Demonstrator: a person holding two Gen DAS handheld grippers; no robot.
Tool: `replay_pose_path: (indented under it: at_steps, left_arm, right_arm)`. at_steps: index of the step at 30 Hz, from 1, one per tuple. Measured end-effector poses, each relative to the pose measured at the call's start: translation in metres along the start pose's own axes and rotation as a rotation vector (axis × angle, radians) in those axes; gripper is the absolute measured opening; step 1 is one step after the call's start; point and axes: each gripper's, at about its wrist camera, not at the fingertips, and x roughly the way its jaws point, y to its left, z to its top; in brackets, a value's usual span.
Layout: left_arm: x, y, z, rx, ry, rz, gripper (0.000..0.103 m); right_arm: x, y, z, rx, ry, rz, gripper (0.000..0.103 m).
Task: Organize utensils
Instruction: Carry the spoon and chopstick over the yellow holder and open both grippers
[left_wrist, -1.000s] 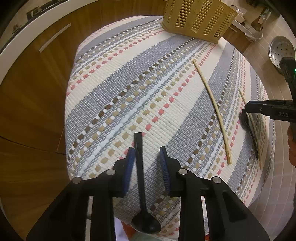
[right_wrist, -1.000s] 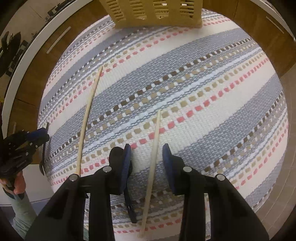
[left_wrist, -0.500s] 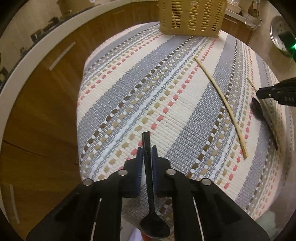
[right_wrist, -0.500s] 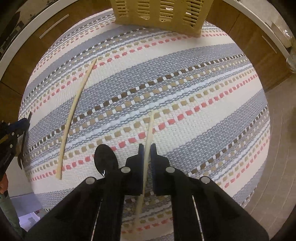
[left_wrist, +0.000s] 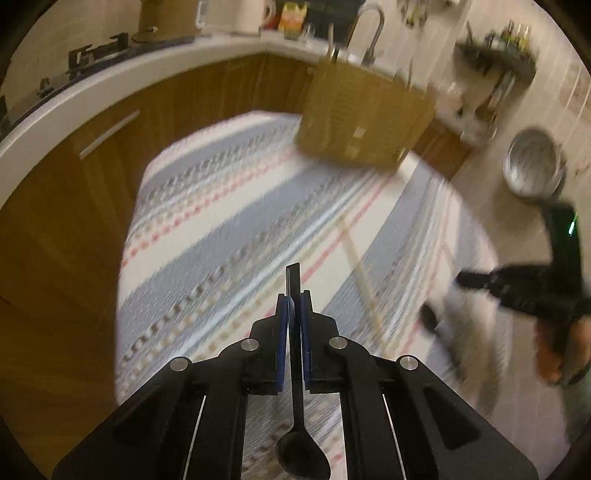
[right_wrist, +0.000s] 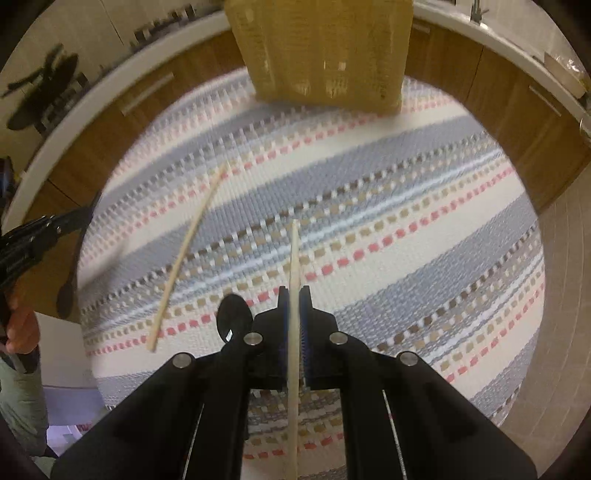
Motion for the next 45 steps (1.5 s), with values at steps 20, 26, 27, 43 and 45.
replay_pose_path:
  at_steps: [20, 26, 27, 43, 45]
  left_arm:
    - [-0.056, -0.064, 0.132, 0.062, -0.522, -0.08, 0.004]
    - [-0.06, -0.104, 0.187, 0.196, -0.721, 0.05, 0.004]
    - [-0.06, -0.109, 0.196, 0.208, -0.744, 0.049, 0.004]
    - [0.024, -0.074, 0.235, 0.102, -0.914, -0.144, 0.005]
    - [0.034, -0.066, 0.232, 0.087, -0.908, -0.144, 0.005]
  right_arm:
    - [-0.133, -0.026, 0.074, 0.078, -0.591, 0.003, 0.005]
    - [-0.153, -0.049, 0.136, 0.166, -0.752, -0.107, 0.005]
    - [-0.155, -0.051, 0.144, 0.168, -0.772, -0.115, 0.004]
    - [-0.112, -0.057, 0.213, 0.198, -1.099, -0.339, 0.005]
    - [-0.104, -0.054, 0.214, 0.167, -1.11, -0.344, 0.004]
